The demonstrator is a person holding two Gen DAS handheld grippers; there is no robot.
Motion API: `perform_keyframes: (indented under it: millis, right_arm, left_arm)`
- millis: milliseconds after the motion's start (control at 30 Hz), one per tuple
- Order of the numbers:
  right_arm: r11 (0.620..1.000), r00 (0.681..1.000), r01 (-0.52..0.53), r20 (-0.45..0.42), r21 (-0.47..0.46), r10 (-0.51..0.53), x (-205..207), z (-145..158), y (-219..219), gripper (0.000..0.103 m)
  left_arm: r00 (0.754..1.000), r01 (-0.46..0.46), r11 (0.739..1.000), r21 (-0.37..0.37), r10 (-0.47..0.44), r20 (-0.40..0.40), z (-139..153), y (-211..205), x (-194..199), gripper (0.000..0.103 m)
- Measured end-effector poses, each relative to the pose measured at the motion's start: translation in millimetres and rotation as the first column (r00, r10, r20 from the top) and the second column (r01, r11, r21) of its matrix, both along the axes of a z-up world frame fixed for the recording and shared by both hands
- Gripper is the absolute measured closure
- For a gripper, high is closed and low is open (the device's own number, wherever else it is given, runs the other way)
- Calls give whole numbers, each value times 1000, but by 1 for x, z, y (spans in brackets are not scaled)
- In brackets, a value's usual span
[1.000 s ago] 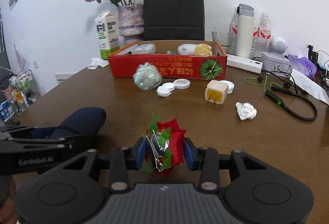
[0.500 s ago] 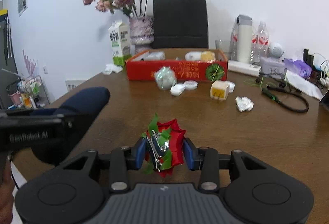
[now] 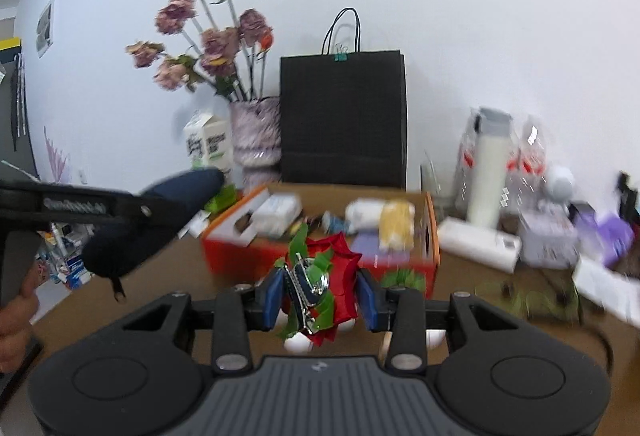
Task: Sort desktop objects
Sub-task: 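Carry pouch and ornament into the cardboard box and open both tools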
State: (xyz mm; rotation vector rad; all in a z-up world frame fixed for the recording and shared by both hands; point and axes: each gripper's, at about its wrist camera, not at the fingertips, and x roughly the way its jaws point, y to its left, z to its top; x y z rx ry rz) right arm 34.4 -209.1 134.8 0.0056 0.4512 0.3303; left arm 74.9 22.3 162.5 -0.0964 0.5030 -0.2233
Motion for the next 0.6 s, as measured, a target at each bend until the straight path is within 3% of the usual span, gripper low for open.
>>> perform_keyframes:
  millis: [133,300,400,600]
  right_arm:
    - [1000,999,-4,-41,16,5,94,14,7,65]
    - [998,969,28,-247,65,-11,226,-4,13,65]
    - [992,927,79,-374,99,-37,284,-33,11,65]
    - [975,850,147,-526,165,-39,334,-91,7,64]
  left_arm:
    - [996,-11,1000,-25,8,-91,-7,-6,91,39]
    - [980,-35,999,19,38,-194,-42,-26,183,39]
    - [960,-73,997,37,81,-268,-72,-30,217,39]
    - [941,13,998,68,10,-338,-113,-42,240,38]
